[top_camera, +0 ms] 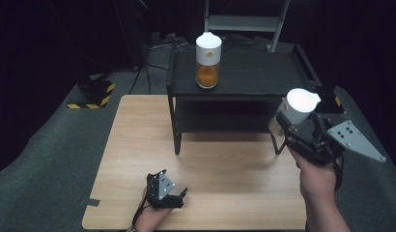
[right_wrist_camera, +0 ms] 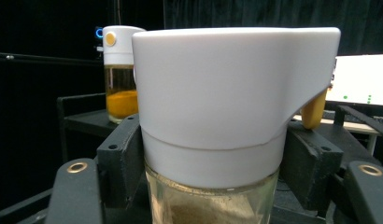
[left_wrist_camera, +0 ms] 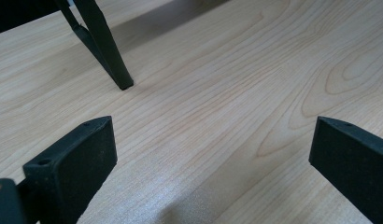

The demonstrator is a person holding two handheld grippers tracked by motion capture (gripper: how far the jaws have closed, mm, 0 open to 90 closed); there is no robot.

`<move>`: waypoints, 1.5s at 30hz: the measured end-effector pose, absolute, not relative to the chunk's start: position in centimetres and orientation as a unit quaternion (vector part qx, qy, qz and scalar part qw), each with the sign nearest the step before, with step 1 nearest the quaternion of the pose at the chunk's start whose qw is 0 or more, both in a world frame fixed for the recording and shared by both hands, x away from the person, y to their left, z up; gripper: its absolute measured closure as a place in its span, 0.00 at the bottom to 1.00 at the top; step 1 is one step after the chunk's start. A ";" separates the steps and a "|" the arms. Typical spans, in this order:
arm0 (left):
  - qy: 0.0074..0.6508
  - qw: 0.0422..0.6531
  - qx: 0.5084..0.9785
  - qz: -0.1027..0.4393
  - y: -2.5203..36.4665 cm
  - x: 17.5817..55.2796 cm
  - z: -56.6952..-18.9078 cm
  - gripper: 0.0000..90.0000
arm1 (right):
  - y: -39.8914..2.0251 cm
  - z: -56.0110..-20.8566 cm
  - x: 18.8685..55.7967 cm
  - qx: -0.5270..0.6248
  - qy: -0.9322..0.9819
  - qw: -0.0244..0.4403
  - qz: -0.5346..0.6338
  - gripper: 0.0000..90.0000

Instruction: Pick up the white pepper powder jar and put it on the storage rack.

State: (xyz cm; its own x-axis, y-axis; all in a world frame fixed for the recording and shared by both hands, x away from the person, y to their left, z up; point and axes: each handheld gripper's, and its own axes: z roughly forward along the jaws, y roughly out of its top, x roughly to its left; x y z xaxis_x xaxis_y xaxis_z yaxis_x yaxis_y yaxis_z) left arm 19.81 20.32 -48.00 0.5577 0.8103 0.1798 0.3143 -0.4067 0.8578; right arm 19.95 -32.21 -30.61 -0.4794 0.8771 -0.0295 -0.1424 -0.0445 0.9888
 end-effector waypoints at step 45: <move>0.362 0.424 0.776 0.293 21.0 19.9 -48.2 0.01 | -29.4 -24.6 27.1 0.351 0.554 0.414 0.631 0.33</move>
State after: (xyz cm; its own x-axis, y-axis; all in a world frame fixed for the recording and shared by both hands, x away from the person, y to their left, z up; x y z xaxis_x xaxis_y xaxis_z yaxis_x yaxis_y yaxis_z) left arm 19.91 20.99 -48.16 0.5653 0.8116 0.1476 0.3140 -0.3771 0.8713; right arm 27.06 -29.41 -24.64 -0.4118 0.9111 -0.0158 -0.1339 -0.0433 0.9900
